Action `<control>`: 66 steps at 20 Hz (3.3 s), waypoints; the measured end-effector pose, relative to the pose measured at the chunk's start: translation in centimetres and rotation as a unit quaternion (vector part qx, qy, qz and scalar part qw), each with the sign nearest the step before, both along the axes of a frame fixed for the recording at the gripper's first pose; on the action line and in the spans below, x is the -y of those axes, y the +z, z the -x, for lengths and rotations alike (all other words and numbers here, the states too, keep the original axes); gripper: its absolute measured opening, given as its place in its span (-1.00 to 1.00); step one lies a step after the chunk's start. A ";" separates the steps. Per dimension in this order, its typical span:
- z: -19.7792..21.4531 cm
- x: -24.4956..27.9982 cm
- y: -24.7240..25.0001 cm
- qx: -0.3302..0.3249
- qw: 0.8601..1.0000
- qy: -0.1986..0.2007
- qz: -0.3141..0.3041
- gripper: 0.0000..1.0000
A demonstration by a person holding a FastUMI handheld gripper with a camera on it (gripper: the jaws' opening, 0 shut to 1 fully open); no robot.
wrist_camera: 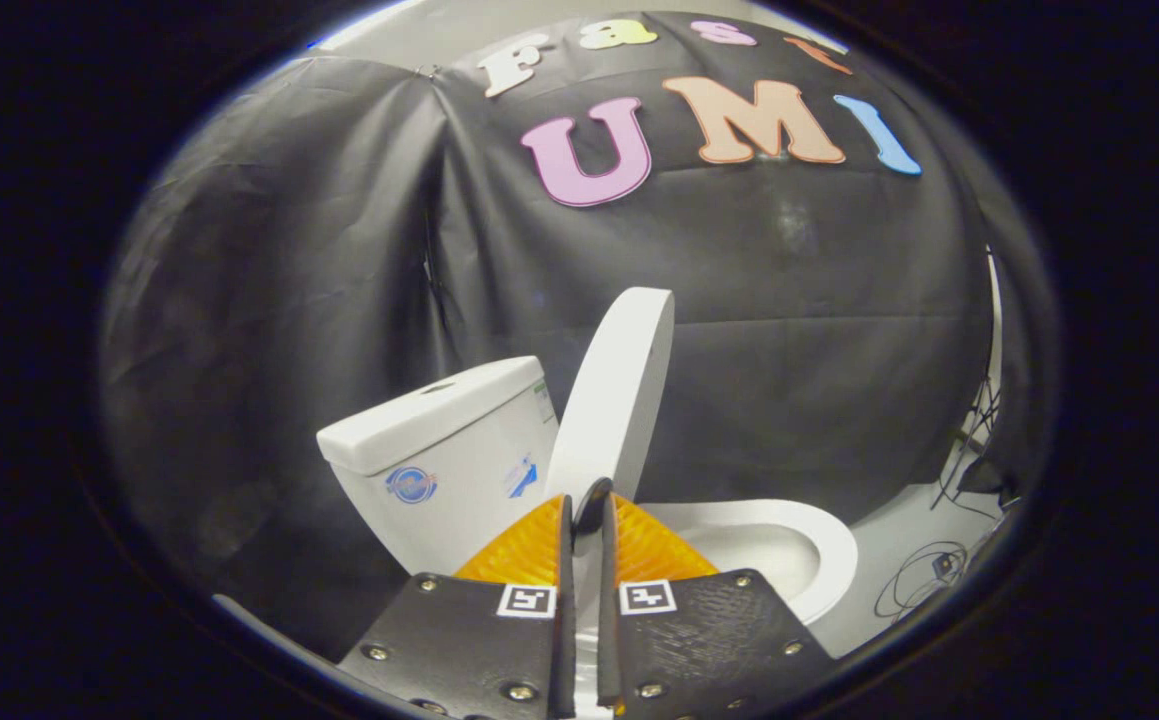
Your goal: Open the toilet lid.
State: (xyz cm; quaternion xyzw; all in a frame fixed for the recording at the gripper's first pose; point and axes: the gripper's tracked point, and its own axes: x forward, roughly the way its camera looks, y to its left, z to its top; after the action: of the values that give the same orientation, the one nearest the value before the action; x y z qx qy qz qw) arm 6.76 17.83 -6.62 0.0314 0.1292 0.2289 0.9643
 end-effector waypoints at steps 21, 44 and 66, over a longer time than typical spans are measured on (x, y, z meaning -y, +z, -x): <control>2.0 -3.2 -0.8 0.046 0.998 0.031 0.013 -0.82; 2.5 -8.1 -2.2 0.049 0.996 0.074 0.005 -0.69; 3.9 -4.4 -0.6 0.030 0.997 0.074 -0.004 0.54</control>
State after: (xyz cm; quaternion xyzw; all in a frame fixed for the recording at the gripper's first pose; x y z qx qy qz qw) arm 2.81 22.28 -7.23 0.0191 0.1007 0.3008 0.9482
